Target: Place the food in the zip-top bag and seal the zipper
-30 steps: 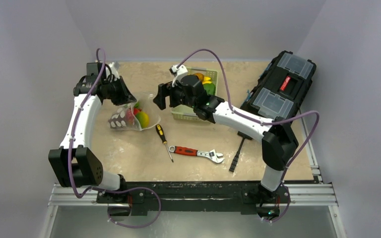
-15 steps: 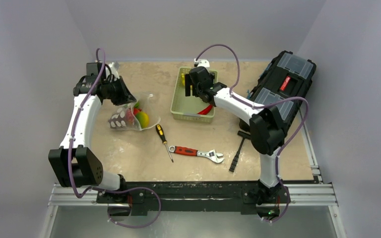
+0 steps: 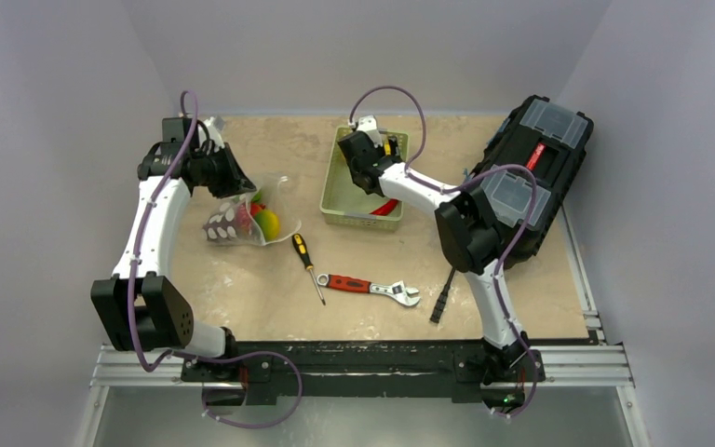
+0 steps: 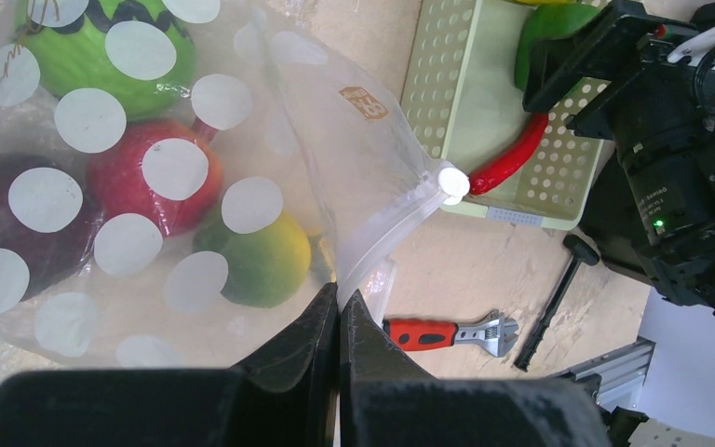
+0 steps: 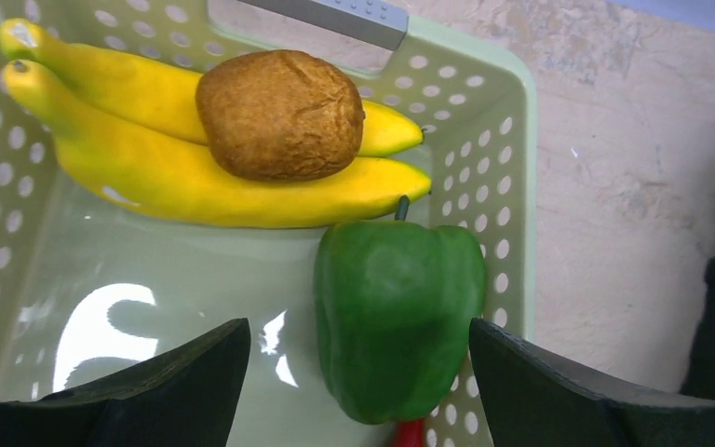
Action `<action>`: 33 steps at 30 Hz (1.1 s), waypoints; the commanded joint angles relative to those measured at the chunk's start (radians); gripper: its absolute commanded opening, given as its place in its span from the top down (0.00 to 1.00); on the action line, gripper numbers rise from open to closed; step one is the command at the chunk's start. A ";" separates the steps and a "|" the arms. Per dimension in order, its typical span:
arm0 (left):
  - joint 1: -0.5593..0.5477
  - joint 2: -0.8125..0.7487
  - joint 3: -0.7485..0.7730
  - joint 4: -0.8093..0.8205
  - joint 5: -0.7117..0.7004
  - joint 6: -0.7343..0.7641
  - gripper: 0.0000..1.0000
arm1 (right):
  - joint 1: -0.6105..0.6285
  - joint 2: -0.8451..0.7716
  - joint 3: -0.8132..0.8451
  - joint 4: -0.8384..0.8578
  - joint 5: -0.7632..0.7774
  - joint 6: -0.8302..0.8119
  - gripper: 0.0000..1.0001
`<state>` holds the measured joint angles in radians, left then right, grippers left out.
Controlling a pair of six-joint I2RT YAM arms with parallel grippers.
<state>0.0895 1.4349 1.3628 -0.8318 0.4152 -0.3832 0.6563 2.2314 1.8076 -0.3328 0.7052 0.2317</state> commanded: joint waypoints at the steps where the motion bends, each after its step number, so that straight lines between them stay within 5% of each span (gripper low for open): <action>1: 0.006 -0.001 0.012 0.016 0.012 -0.005 1.00 | 0.003 0.017 0.051 0.071 0.143 -0.109 0.13; 21: 0.007 0.006 0.013 0.015 0.026 -0.004 1.00 | 0.003 0.146 0.078 0.152 0.205 -0.207 0.12; 33: 0.007 0.008 0.013 0.015 0.030 -0.004 1.00 | 0.006 0.113 0.052 0.130 0.188 -0.184 0.50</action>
<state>0.0895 1.4418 1.3628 -0.8318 0.4240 -0.3832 0.6563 2.3714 1.8530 -0.2085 0.8997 0.0227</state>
